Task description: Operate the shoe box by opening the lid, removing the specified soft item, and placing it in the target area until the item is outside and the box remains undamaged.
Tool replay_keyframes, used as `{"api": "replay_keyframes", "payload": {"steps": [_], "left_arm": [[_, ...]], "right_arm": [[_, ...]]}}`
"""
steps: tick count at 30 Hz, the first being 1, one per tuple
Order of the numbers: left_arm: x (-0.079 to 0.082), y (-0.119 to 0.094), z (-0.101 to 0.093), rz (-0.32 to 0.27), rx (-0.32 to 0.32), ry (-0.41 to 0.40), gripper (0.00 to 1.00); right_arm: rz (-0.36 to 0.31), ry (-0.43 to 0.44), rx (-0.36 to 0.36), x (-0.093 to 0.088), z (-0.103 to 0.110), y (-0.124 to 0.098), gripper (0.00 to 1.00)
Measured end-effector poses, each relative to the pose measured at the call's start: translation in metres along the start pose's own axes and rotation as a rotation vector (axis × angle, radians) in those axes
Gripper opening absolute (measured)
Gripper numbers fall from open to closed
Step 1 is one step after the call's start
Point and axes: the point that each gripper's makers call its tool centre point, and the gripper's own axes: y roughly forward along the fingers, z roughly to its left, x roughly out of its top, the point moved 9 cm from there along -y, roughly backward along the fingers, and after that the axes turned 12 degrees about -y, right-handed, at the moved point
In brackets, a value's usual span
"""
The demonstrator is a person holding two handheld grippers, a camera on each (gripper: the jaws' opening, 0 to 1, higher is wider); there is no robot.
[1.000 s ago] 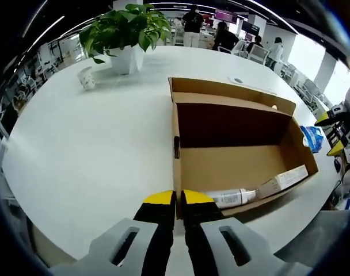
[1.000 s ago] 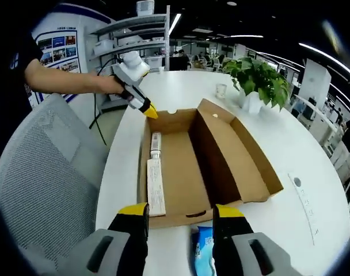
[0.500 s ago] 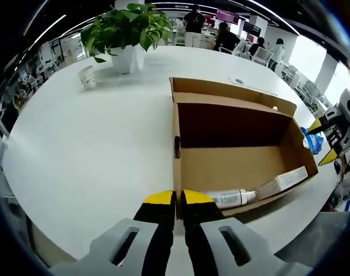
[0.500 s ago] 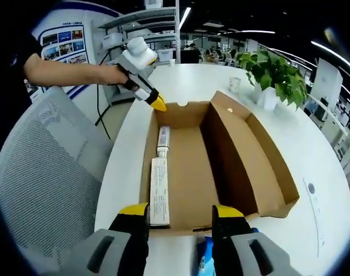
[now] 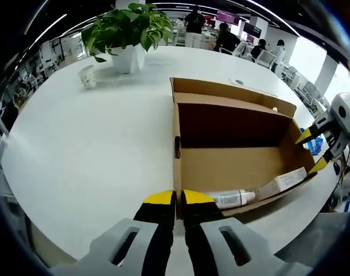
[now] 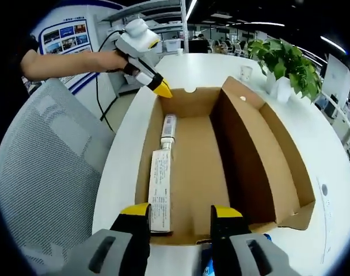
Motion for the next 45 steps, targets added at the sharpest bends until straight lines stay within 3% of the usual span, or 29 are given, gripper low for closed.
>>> {"api": "replay_keyframes", "payload": {"steps": [8, 14, 20, 29, 45], "left_arm": [[-0.001, -0.001, -0.001, -0.001, -0.001, -0.002, 0.02], [-0.002, -0.002, -0.002, 0.0, -0.003, -0.003, 0.02], [-0.002, -0.001, -0.002, 0.001, -0.002, 0.002, 0.02], [-0.003, -0.002, -0.004, -0.001, 0.001, 0.008, 0.02], [-0.002, 0.001, -0.001, 0.0, -0.002, 0.004, 0.02]], "right_arm": [[0.0, 0.056, 0.083, -0.002, 0.001, 0.01, 0.37], [0.009, 0.052, 0.096, -0.002, 0.0, 0.015, 0.35], [0.032, -0.019, 0.074, -0.001, -0.003, 0.012, 0.33], [0.036, -0.031, 0.056, -0.001, -0.003, 0.006, 0.3], [0.047, -0.067, 0.064, 0.003, 0.007, 0.025, 0.26]]}}
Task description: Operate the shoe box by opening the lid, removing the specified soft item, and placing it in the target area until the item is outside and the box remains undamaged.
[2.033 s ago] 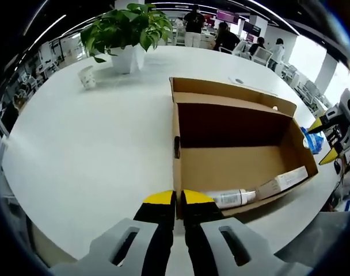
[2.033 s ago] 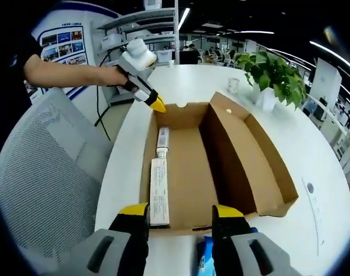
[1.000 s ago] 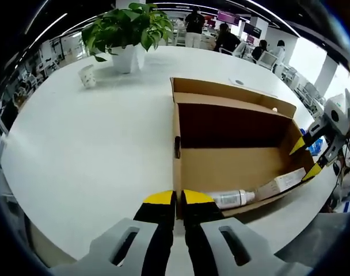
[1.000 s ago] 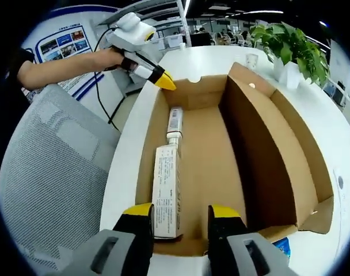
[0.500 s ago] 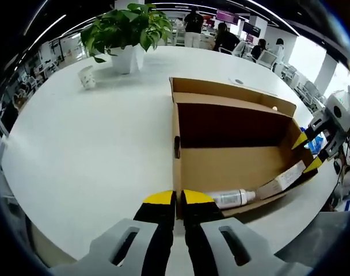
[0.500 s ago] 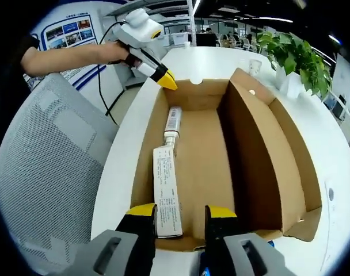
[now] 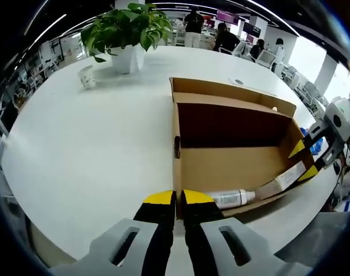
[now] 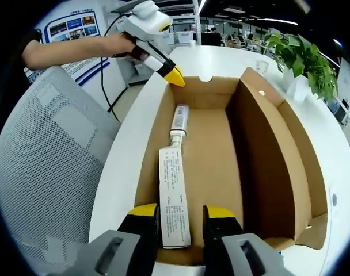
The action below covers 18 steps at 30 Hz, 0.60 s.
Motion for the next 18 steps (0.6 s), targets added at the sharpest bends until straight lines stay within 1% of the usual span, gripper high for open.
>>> {"api": "replay_keyframes", "payload": {"steps": [4, 11, 13, 18], "left_arm": [[0.0, 0.0, 0.0, 0.0, -0.001, -0.001, 0.02], [-0.001, -0.001, -0.001, -0.001, 0.0, 0.0, 0.02], [-0.001, -0.002, -0.001, -0.001, -0.001, -0.001, 0.02], [-0.001, -0.002, -0.002, -0.001, -0.001, -0.001, 0.02]], "right_arm": [[0.01, -0.027, -0.007, 0.0, 0.001, 0.003, 0.24], [0.02, -0.049, -0.021, 0.0, 0.004, 0.009, 0.2], [0.036, -0.076, -0.03, -0.001, 0.004, 0.011, 0.19], [0.043, -0.092, -0.038, 0.0, 0.004, 0.009, 0.17]]}}
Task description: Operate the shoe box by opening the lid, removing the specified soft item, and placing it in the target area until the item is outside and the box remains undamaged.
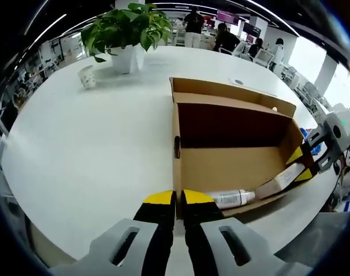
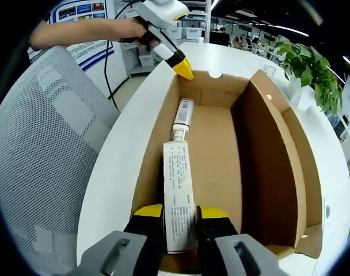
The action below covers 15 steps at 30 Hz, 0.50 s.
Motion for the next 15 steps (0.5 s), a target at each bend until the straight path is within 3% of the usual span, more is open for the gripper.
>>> {"api": "replay_keyframes", "payload": {"steps": [15], "left_arm": [[-0.0002, -0.0017, -0.0012, 0.0, 0.0, 0.002, 0.02]], "right_arm": [[-0.033, -0.028, -0.017, 0.0075, -0.0012, -0.0023, 0.15]]}}
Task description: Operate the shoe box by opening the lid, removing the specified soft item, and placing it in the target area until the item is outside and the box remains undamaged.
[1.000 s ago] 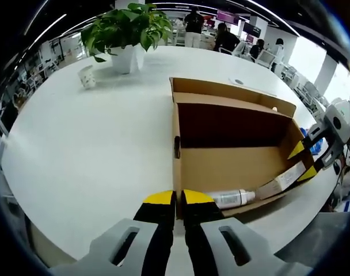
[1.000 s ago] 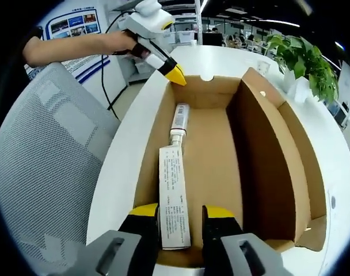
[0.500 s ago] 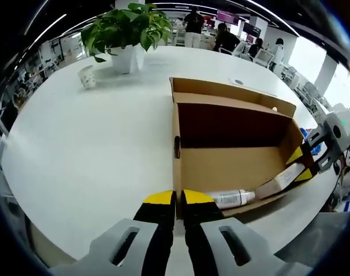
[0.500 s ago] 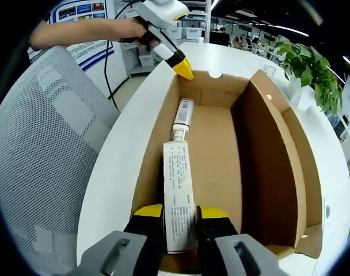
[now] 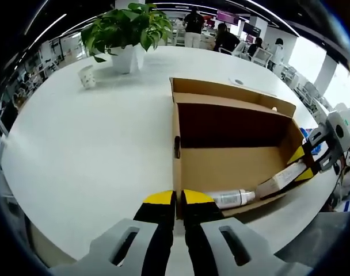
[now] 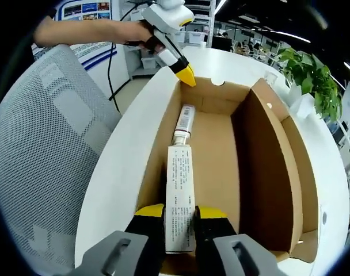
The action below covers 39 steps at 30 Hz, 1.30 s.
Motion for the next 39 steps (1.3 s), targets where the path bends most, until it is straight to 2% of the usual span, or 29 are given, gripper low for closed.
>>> {"api": "replay_keyframes", "payload": {"steps": [15, 39], "left_arm": [[-0.001, -0.001, -0.001, -0.002, 0.006, 0.008, 0.02], [0.0, 0.004, 0.002, 0.005, 0.012, 0.006, 0.02]], "right_arm": [[-0.041, 0.015, -0.04, 0.011, -0.006, -0.021, 0.15], [-0.114, 0.004, -0.097, 0.035, -0.014, -0.069, 0.15]]}}
